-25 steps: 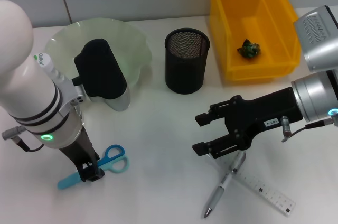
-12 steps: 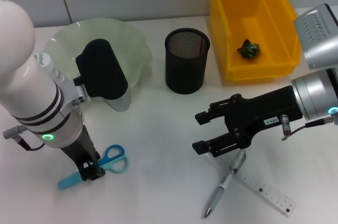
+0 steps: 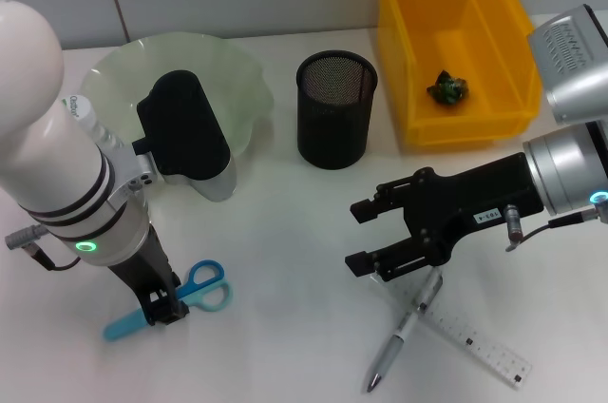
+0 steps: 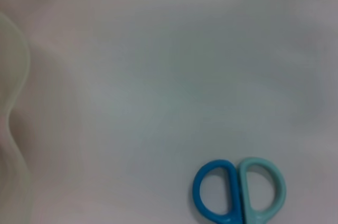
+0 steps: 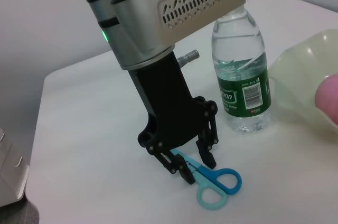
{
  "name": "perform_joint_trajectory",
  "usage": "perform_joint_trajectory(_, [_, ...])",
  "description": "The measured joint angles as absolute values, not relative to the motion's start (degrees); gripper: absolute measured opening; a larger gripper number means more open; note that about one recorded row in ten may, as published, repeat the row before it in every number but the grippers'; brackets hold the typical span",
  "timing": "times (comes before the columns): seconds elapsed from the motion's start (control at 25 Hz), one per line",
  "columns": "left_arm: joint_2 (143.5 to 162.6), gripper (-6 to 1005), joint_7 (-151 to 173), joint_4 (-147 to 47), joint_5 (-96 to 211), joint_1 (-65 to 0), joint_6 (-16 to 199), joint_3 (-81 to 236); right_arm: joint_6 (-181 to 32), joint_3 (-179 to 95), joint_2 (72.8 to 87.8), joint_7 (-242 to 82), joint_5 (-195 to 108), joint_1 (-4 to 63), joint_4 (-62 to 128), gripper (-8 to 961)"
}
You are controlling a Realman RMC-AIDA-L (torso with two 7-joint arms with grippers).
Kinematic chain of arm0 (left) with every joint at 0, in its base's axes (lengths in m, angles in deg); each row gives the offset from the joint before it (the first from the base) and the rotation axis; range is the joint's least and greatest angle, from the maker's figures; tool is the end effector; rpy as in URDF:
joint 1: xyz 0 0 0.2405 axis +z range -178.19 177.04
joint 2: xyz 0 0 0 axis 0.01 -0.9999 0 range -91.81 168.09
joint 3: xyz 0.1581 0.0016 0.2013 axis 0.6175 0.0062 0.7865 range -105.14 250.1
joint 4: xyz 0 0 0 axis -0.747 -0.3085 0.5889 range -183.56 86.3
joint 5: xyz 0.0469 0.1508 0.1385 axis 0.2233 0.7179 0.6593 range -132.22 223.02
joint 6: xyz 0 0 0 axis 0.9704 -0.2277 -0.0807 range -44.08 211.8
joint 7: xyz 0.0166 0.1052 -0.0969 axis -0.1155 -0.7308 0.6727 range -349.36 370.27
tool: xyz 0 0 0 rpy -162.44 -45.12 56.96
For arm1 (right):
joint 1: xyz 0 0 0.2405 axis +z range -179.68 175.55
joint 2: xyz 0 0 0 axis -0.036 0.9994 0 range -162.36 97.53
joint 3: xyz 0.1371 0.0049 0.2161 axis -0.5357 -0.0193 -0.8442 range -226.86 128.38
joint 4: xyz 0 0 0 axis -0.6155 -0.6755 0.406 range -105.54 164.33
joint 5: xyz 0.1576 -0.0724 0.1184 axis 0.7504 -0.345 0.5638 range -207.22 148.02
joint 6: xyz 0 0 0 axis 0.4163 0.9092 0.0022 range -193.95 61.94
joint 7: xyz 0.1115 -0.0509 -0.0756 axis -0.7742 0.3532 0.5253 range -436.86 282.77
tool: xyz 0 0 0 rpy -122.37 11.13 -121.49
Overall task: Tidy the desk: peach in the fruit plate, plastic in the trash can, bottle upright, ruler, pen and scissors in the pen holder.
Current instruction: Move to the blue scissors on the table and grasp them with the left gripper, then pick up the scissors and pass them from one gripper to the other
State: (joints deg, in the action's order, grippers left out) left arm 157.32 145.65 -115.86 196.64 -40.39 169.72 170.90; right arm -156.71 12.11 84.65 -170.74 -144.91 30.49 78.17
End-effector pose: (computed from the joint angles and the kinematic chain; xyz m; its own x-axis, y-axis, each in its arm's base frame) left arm -0.1812 0.3370 -0.0619 0.7693 0.2773 -0.5756 0.1777 -0.9582 -0.2242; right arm 0.2190 0.3346 -0.0116 0.9166 -0.3272 -0.2298 -0.3350 -0.9422 0.0055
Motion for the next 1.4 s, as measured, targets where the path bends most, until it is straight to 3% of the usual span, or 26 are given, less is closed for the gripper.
perform_joint_trajectory(0.52, [157.32, 321, 145.0, -115.2, 196.7, -40.6, 169.7, 170.9, -156.7, 12.0, 84.65, -170.8, -144.9, 30.5, 78.2, 764])
perform_joint_trajectory(1.08, [157.32, 254, 145.0, -115.8, 196.8, -40.5, 169.5, 171.9, -156.7, 11.9, 84.63, -170.8, -144.9, 30.5, 78.2, 763])
perform_joint_trajectory(1.4, [156.85, 242, 141.7, -121.6, 189.2, -37.2, 173.1, 160.0, -159.1, 8.1, 84.57, -170.9, -144.5, 29.8, 80.5, 763])
